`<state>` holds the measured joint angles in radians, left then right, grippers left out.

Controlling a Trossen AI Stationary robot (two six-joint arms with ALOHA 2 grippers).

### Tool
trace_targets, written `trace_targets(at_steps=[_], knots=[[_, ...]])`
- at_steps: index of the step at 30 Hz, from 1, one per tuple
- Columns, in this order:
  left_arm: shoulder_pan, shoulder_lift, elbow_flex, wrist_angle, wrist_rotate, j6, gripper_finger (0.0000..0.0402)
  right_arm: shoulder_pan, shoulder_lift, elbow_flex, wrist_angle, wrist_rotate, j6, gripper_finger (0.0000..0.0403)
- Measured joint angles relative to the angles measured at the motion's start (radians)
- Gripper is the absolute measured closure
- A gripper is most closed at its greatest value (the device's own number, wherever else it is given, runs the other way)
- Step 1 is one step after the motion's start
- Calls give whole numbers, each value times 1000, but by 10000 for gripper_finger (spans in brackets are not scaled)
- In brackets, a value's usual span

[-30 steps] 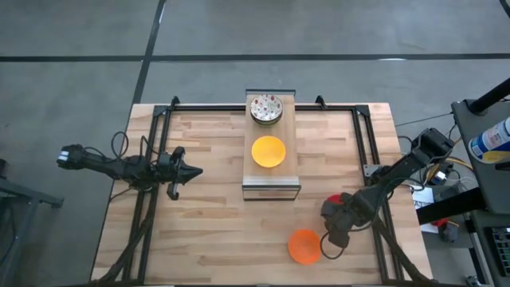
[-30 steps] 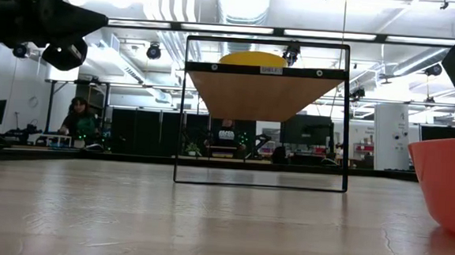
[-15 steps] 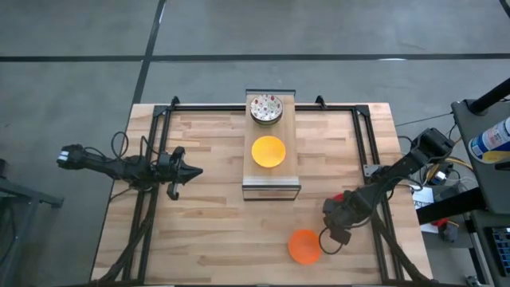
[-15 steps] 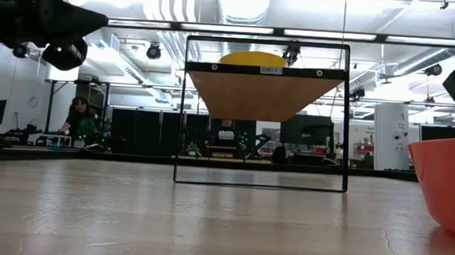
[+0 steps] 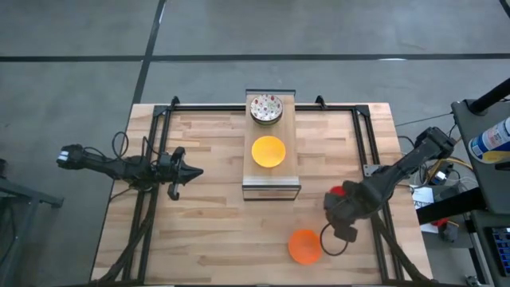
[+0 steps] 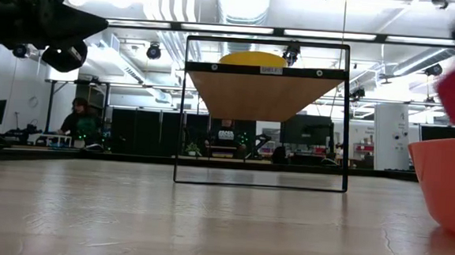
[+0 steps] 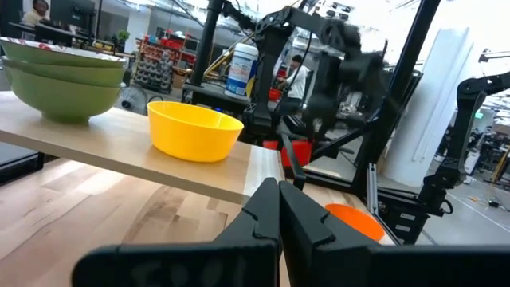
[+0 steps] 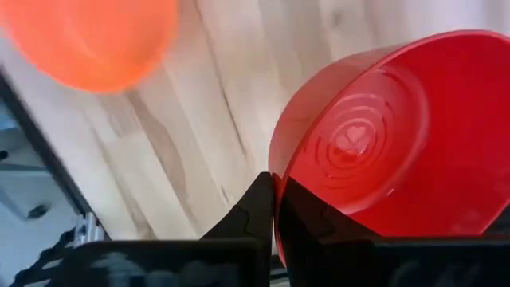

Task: Pick & Place Mini bowls
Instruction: Stack the red bowl on top of the yellow bowl on the shelf

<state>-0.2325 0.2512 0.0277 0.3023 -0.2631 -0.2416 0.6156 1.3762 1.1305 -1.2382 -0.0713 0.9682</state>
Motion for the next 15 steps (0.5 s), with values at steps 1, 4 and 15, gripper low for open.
trace_targets(at_steps=[1,4,15], knots=[[0,0,0,0,0,0,399,-5,0,43,-25,23,-34,395],[0,0,0,-7,0,0,399,-23,0,161,-99,95,-154,395],[0,0,0,-6,0,-2,399,-192,7,421,-193,263,-665,394]])
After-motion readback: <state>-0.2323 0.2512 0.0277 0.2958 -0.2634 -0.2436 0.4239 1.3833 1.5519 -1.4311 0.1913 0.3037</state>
